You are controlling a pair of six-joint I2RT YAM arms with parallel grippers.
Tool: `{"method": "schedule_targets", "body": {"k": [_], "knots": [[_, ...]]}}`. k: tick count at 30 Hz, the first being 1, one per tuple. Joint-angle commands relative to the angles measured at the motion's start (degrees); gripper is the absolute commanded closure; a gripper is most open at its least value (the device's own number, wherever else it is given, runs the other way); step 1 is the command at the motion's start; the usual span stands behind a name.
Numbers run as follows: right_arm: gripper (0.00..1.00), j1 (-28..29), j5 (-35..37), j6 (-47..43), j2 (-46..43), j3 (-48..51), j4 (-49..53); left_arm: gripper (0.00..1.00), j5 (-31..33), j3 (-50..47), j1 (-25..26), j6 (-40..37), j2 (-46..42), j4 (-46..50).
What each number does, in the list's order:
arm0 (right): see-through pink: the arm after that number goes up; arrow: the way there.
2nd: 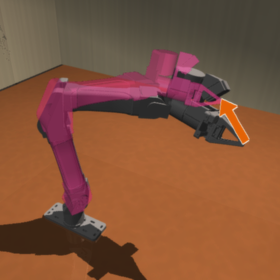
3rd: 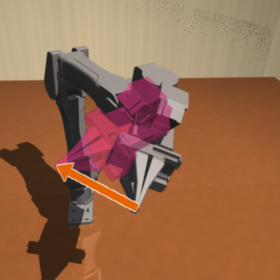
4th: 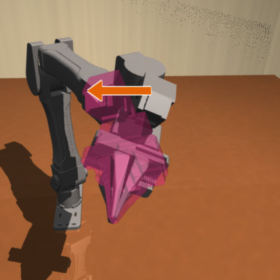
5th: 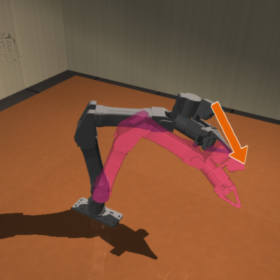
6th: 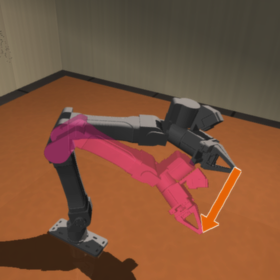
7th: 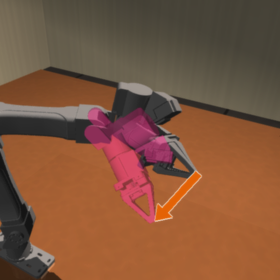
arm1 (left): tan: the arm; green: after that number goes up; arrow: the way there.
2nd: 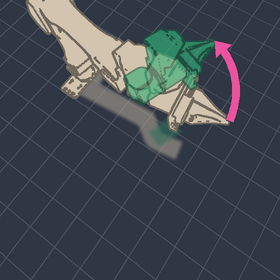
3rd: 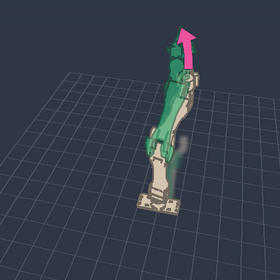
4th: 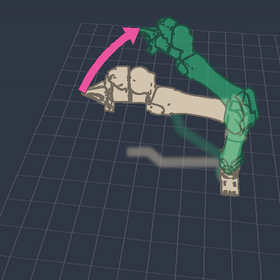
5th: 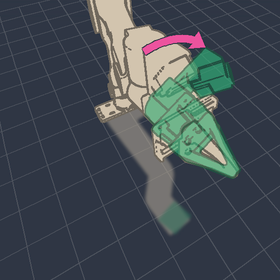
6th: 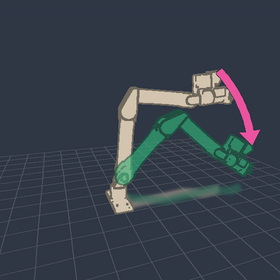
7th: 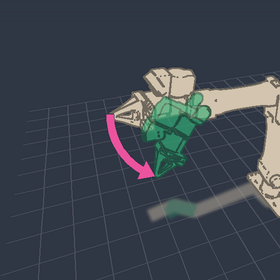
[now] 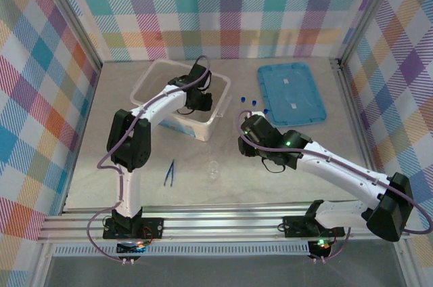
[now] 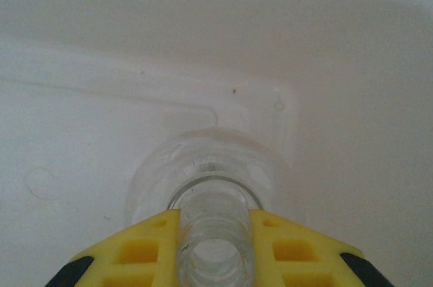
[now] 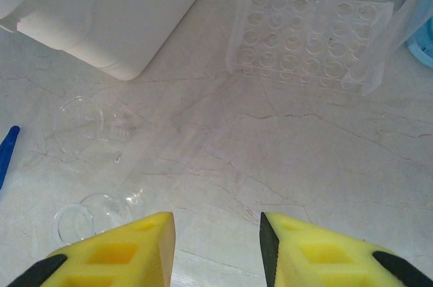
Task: Organize the chemistry lab equipment
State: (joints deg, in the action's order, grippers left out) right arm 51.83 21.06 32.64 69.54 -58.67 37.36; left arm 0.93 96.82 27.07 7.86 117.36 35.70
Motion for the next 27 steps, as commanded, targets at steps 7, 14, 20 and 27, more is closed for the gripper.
{"method": "schedule_targets", "body": {"k": [7, 14, 20, 27], "knots": [[0.61, 0.5, -0.9, 1.0, -0.4, 0.6, -0.6, 0.97, -2.3, -0.1, -0.1, -1.8, -3.0, -1.1], [0.61, 0.5, -0.6, 1.1, -0.9, 1.0, -0.5, 0.95, -5.6, 3.2, -0.1, -3.4, -0.9, 1.5], [0.61, 0.5, -0.3, 1.2, -1.3, 1.4, -0.5, 0.92, -7.4, 5.2, 0.0, -5.0, -0.2, 3.1], [0.62, 0.5, -0.2, 1.2, -1.5, 1.5, -0.9, 0.90, -6.9, 9.0, 0.0, -5.7, 2.7, 7.0]]}}
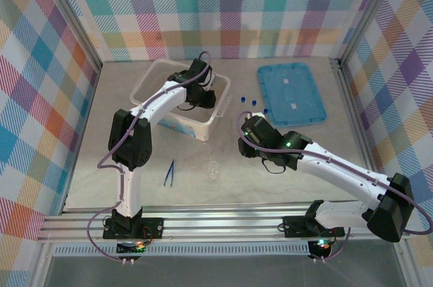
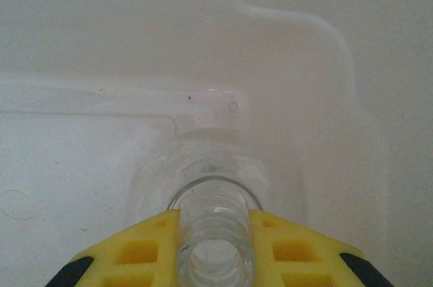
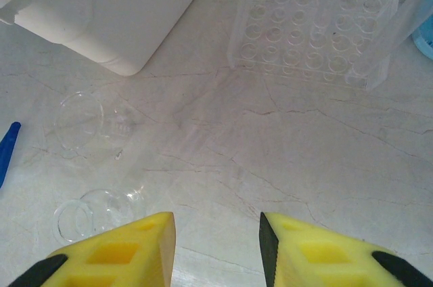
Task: Organize the chemistry lab equipment
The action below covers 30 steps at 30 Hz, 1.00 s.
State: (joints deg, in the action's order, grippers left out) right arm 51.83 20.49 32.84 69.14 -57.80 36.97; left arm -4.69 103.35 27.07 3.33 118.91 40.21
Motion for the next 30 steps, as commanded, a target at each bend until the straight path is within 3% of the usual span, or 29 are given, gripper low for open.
{"method": "schedule_targets", "body": {"k": [1, 9, 15, 17, 21, 30], "knots": [[0.62, 0.5, 0.4, 1.0, -1.0, 0.6, -0.5, 0.88, -1.3, 2.9, 0.0, -1.2, 1.5, 2.8], [0.62, 0.5, 0.6, 1.1, -1.3, 0.7, -0.4, 0.84, -1.1, 6.0, 0.1, -1.5, 4.2, 5.6], [0.62, 0.5, 0.6, 1.1, -1.0, 0.5, -0.6, 0.68, -0.1, 6.8, 0.1, -1.2, 4.9, 6.8], [0.62, 0.5, 0.5, 1.0, -0.7, 0.4, -0.8, 0.67, 0.0, 6.6, 0.1, -1.2, 4.9, 6.9], [0.62, 0.5, 0.2, 1.0, -0.3, 0.1, -0.9, 0.59, 0.4, 5.5, 0.4, -1.0, 3.8, 6.3], [0.61, 0.5, 0.3, 0.9, -0.8, -0.5, -0.3, 0.52, 2.8, 3.4, 0.6, -0.2, -1.1, 4.5]]}}
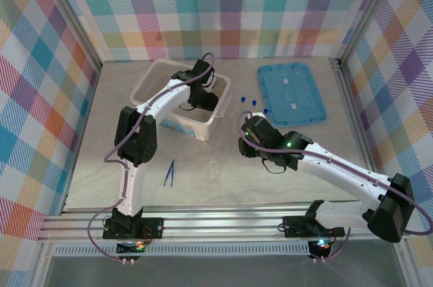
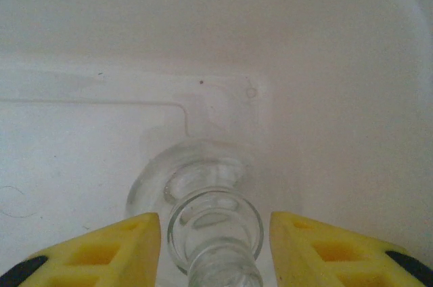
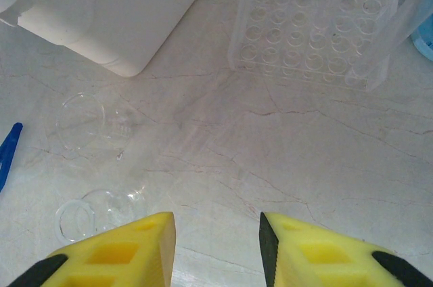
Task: Organize the chemistry lab equipment
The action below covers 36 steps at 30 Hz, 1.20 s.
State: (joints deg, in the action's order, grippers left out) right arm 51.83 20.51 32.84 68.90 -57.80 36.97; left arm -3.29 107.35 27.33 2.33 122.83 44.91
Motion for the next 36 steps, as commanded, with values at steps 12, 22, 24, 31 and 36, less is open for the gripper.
{"method": "schedule_targets", "body": {"k": [12, 22, 24, 31, 36], "knots": [[0.49, 0.9, -0.2, -1.0, 0.2, -1.9, 0.1, 0.47, 5.6, -1.7, 0.7, 2.9, -16.5, 2.0], [0.47, 1.6, 1.1, -2.7, 2.6, -3.0, 0.5, 0.48, 13.2, -21.7, 9.1, 2.0, -35.0, -2.9], [0.47, 1.6, 1.9, -2.7, 2.9, -3.2, 0.9, 0.48, 15.3, -25.6, 11.5, 2.7, -38.4, -2.9], [0.42, 1.5, 2.4, -0.2, 5.4, -3.7, 2.5, 0.49, 18.1, -37.0, 19.2, 8.5, -46.8, -3.1], [0.35, 0.4, 0.6, 1.8, 7.2, -3.5, 2.4, 0.49, 19.9, -42.4, 25.9, 12.1, -49.3, -4.0]]}}
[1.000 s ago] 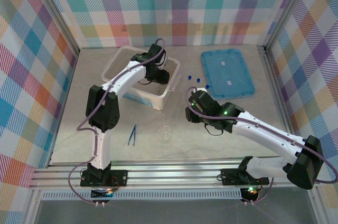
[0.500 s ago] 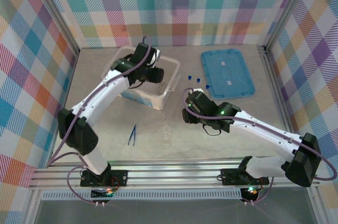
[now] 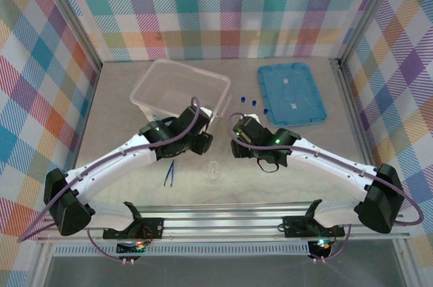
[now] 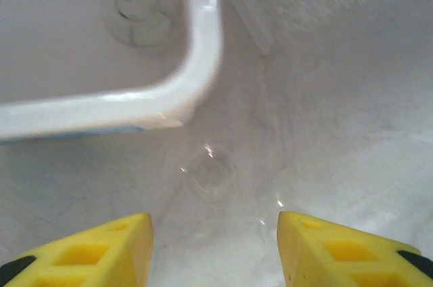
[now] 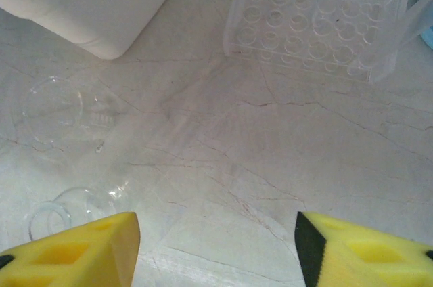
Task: Organize the chemistry lab equipment
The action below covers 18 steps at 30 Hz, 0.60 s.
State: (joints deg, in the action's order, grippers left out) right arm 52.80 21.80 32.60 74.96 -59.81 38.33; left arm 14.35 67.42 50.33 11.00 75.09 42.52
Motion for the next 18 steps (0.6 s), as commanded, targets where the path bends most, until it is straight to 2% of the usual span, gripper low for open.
{"method": "schedule_targets", "body": {"k": [1, 7, 18], "knots": [[0.35, -0.7, -1.0, 2.2, 1.2, -1.5, 0.8, 0.49, 2.3, -3.5, 3.6, 4.3, -1.5, -2.0], [0.33, -0.8, -0.6, 2.8, 1.3, -1.7, 1.1, 0.46, 1.6, -9.3, 7.5, 7.4, 0.3, -6.2], [0.33, -1.8, -0.3, 4.1, 0.5, 0.3, 2.2, 0.45, -1.4, -12.0, 11.3, 8.6, 5.8, -11.0]]}}
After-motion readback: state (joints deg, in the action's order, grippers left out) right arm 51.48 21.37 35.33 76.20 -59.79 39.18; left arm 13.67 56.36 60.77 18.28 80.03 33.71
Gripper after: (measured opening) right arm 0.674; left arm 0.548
